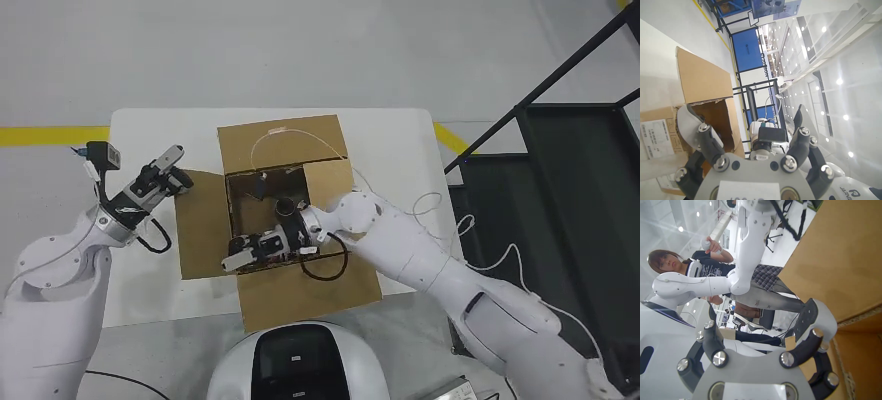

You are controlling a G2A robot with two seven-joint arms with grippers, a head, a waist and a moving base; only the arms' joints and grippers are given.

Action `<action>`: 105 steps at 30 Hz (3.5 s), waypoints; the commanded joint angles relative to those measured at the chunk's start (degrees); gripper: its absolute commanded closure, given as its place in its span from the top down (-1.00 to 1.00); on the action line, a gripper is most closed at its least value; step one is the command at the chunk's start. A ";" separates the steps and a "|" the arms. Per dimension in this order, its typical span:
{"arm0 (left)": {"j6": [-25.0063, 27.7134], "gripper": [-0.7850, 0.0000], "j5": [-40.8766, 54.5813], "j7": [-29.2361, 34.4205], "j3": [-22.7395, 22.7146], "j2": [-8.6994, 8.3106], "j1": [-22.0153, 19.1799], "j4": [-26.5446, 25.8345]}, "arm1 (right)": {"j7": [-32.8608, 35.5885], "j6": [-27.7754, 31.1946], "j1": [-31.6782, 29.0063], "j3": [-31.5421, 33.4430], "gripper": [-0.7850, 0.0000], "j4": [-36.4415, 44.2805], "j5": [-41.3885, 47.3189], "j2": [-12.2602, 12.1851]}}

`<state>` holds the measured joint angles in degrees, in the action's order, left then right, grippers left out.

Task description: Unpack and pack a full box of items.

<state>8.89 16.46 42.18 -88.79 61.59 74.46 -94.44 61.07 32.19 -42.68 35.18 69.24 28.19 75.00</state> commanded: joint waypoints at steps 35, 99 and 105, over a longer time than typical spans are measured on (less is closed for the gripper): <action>-5.09 1.00 -13.08 -4.09 12.59 1.33 -8.22 17.26 | -3.51 -7.92 -29.38 35.44 1.00 30.31 -5.10 -11.75; -9.03 1.00 -2.36 7.73 28.05 4.11 -24.52 11.55 | -13.70 -13.68 -43.66 46.25 1.00 40.13 -15.84 -14.08; -9.70 1.00 0.89 5.64 33.88 6.27 -28.29 15.10 | -12.66 -13.94 -43.10 45.45 1.00 40.41 -15.48 -14.15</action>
<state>-0.92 16.77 47.62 -56.67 67.31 47.42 -81.09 48.17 18.29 -85.79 80.58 109.73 12.53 60.89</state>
